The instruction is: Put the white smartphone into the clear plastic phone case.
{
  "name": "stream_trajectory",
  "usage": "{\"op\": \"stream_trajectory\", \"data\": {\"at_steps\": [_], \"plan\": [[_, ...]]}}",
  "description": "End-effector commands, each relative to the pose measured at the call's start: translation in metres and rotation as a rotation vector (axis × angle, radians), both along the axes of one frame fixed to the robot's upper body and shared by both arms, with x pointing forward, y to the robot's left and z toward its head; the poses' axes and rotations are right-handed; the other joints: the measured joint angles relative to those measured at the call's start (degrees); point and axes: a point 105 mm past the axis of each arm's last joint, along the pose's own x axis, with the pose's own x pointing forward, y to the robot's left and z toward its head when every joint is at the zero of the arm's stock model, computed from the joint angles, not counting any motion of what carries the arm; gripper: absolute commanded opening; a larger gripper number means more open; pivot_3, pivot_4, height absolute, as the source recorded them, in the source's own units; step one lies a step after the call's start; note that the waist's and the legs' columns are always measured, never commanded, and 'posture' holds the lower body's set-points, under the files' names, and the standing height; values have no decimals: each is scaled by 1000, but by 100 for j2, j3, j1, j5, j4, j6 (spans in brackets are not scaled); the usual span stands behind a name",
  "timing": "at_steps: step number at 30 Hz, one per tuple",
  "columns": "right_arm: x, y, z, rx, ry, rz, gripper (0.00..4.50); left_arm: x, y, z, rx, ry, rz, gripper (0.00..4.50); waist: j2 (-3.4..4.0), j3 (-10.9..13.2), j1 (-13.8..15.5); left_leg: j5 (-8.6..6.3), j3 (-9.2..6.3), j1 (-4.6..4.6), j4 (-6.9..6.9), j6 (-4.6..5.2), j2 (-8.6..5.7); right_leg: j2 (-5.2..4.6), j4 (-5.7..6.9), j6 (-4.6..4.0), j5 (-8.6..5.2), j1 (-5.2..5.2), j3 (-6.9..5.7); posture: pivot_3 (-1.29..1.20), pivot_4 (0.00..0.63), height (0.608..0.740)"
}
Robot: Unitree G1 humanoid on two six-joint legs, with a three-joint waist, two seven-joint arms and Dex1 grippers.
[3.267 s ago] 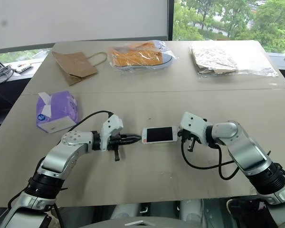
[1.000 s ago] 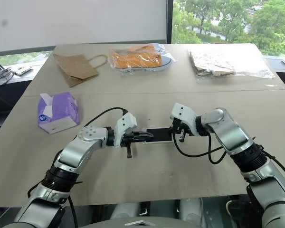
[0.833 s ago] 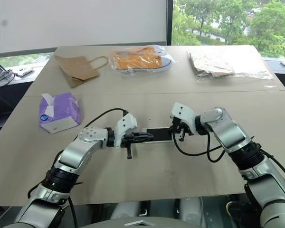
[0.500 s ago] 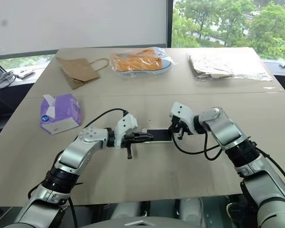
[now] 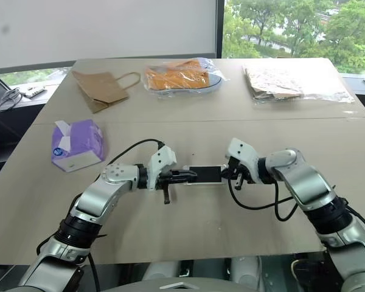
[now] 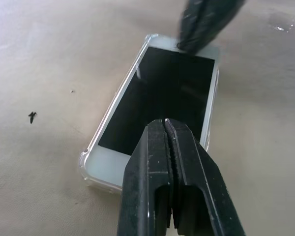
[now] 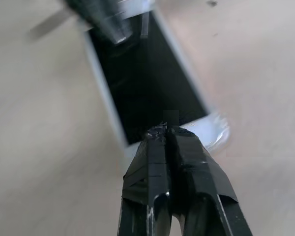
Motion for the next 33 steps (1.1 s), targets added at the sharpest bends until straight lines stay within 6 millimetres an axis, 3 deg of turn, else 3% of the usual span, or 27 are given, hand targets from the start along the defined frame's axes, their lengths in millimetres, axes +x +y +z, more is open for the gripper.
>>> {"op": "stream_trajectory", "data": {"at_steps": [1, 11, 16, 19, 22, 24, 29, 30, 33], "plan": [[-11, 0, -13, -40, 38, 22, 0, -1, -2, -2, 14, -3, -12, 51, 1, 3, -6, 0, 0, 0, -2, 0, 0, 5, -3, 1, 0, 0, -6, 0, 150, 740], [-6, -13, -44, -199, 74, 35, 0, 2, -2, -2, 14, -13, -4, 51, 0, 6, -6, 1, 3, 4, -3, 1, 0, 7, -8, 22, -12, 2, -23, 0, 150, 740], [-5, -12, -60, -296, 72, 106, 0, 2, -3, -2, 10, -15, 4, 51, -8, 0, -14, 0, 2, 14, -2, 1, 2, 4, -8, 22, -12, 6, -23, 0, 150, 740], [2, -7, -59, -301, 23, 116, 0, 3, -3, -2, 7, -21, 11, 51, -19, -8, -14, 1, 0, 19, -3, 0, 5, 1, -8, 21, -12, 6, -24, 0, 150, 740], [8, 11, -36, -130, -44, 103, 0, 3, 0, 4, -20, -42, 25, 51, -21, -9, -12, 1, -2, 21, -3, 0, 7, -1, -8, 21, -12, 9, -24, 0, 150, 740], [13, 24, -2, 69, -174, 72, 0, 5, 4, 16, -86, -63, 60, 51, -19, -8, -11, 1, -2, 16, -3, 0, 8, -2, -8, 20, -11, 12, -23, 0, 150, 740], [13, 19, 46, 305, -355, -33, 0, 10, 14, 50, -255, -115, 149, 51, 7, 63, 0, 2, 0, -45, 0, -3, 7, -4, -3, 6, 6, -41, 4, 0, 150, 740], [13, 16, 52, 339, -363, -64, 640, 10, 17, 55, -278, -122, 163, 572, 3, 68, 1, 4, 0, -77, 6, -4, 3, 6, 7, 23, 18, -74, 5, 0, 150, 740], [12, 6, 63, 399, -386, -124, 1926, 7, 22, 63, -309, -123, 180, 1862, 1, 69, 1, 12, 3, -89, 19, -16, -4, 15, 16, 25, 19, -84, -14, 0, 150, 740]]}}
